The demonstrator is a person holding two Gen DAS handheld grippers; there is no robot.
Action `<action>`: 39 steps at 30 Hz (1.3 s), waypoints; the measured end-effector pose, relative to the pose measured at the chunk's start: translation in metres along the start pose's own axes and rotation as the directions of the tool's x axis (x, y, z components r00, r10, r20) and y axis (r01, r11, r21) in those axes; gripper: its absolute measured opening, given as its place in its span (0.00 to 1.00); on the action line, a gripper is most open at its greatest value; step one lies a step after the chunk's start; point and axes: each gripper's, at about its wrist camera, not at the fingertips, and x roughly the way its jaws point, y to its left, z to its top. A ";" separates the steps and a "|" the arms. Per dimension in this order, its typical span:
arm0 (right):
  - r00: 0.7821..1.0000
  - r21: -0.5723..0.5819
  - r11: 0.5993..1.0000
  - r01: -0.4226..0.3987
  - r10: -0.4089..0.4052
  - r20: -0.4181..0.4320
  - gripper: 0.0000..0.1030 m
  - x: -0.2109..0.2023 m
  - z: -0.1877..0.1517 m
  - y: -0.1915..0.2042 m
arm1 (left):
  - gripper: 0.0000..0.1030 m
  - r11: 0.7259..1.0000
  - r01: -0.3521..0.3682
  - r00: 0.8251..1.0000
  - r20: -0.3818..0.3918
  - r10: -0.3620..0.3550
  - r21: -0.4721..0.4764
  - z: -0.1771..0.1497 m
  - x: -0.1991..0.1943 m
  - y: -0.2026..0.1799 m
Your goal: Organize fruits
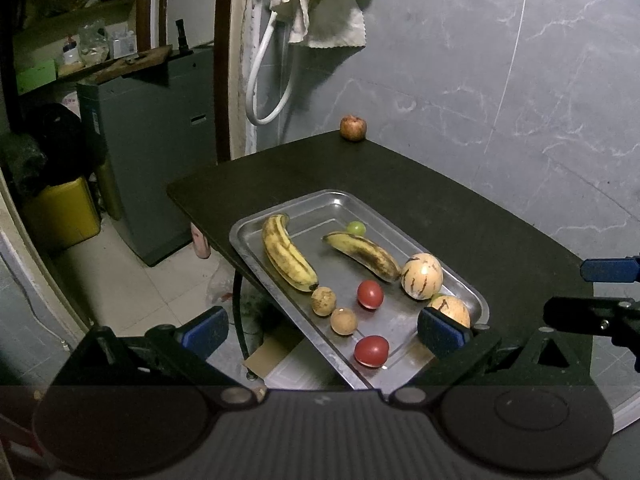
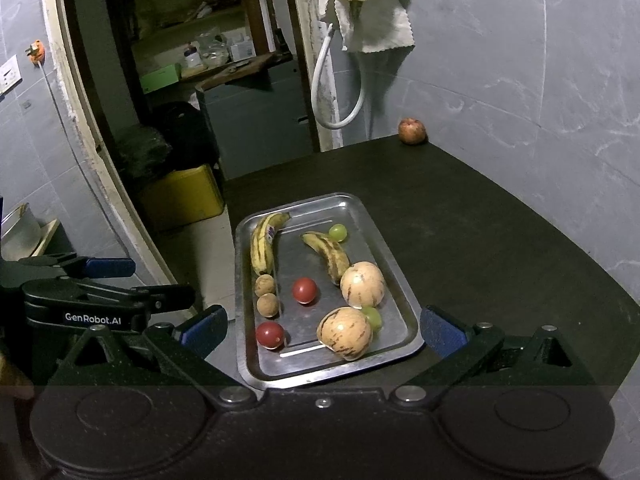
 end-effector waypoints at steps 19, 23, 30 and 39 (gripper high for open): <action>1.000 -0.004 1.000 0.001 -0.001 -0.001 0.99 0.000 -0.002 0.000 | 1.00 1.000 -0.004 1.000 0.006 0.004 0.007 0.001 -0.005 -0.002; 1.000 -0.005 1.000 0.001 -0.001 -0.003 0.99 0.000 -0.002 -0.001 | 1.00 1.000 -0.005 1.000 0.007 0.005 0.006 0.001 -0.005 -0.003; 1.000 -0.005 1.000 0.005 -0.005 -0.005 0.99 0.001 -0.002 -0.002 | 1.00 1.000 0.016 1.000 0.009 -0.016 -0.011 0.002 -0.001 0.003; 1.000 -0.001 1.000 0.012 -0.012 -0.022 0.99 0.007 -0.002 -0.009 | 1.00 0.990 0.043 0.999 0.029 -0.039 -0.135 0.002 0.009 0.024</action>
